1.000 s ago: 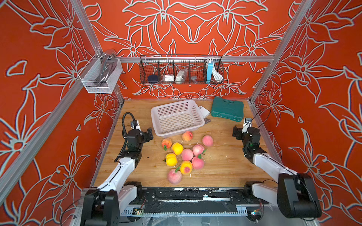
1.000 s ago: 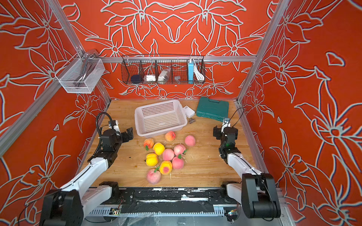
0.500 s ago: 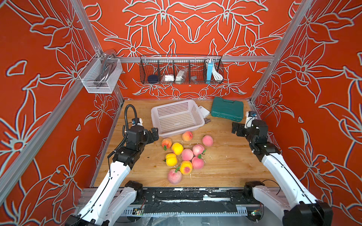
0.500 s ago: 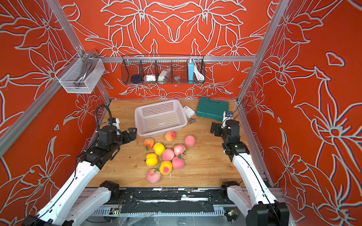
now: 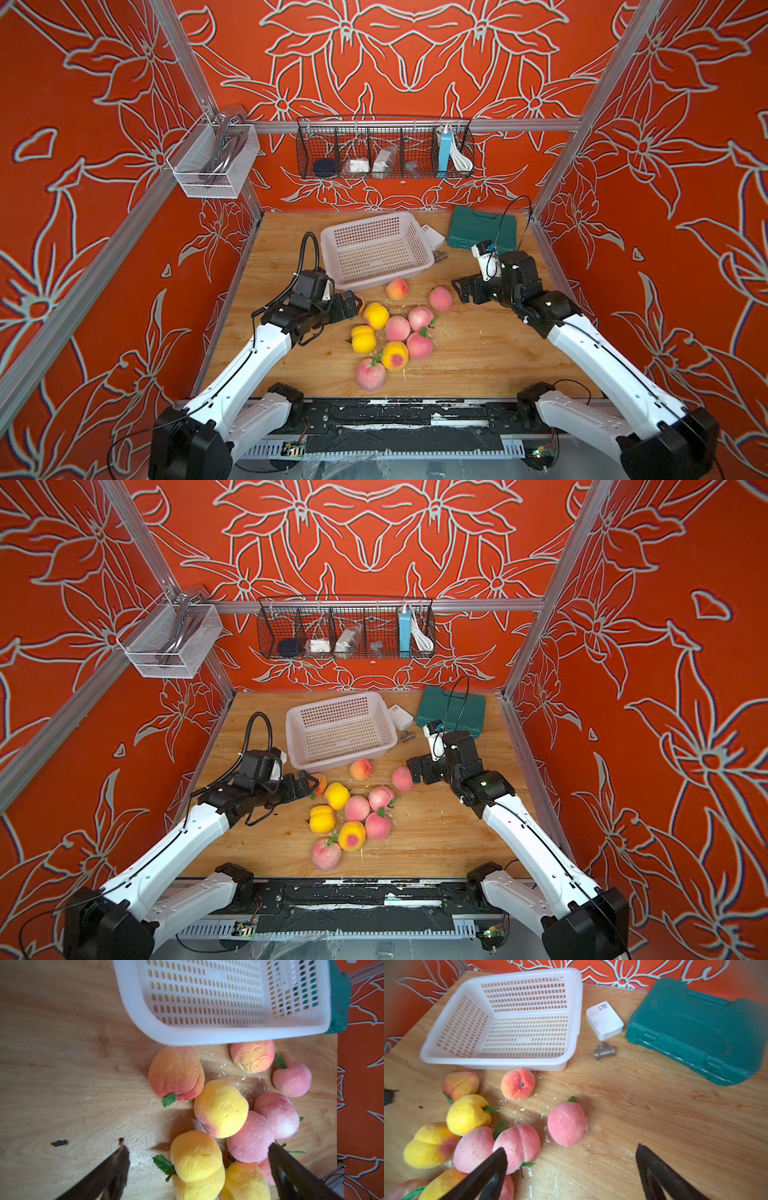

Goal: Put the peaches into the basket
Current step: Pick up the peach from the center of the board.

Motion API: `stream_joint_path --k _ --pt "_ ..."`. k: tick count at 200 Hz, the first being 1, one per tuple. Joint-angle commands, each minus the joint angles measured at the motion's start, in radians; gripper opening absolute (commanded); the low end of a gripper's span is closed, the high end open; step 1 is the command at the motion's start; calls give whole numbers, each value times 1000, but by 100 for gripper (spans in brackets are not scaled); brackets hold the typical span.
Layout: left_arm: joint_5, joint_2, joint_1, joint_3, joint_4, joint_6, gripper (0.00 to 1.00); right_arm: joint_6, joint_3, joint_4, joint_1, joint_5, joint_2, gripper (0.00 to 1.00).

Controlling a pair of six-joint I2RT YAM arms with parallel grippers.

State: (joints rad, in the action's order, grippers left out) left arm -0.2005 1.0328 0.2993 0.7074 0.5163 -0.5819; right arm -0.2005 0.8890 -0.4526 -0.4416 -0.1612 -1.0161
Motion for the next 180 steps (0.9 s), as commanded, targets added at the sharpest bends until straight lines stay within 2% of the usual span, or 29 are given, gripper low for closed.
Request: stream_joint_path --k 1,57,101,126,180 --pt "-13 31 21 -20 -27 -29 98 -5 -2 -56 -29 -99 13 99" --pt "16 -27 102 -43 55 -43 98 -25 -71 -58 -88 -165 66 99" --pt "10 -36 176 -46 96 -55 98 -40 -102 -60 -98 -195 100 99" --pt "45 -27 230 -46 125 -61 98 -56 -118 -54 -99 -197 123 99" --pt "94 18 282 -59 123 -62 97 -62 -110 -54 -99 -225 66 99"
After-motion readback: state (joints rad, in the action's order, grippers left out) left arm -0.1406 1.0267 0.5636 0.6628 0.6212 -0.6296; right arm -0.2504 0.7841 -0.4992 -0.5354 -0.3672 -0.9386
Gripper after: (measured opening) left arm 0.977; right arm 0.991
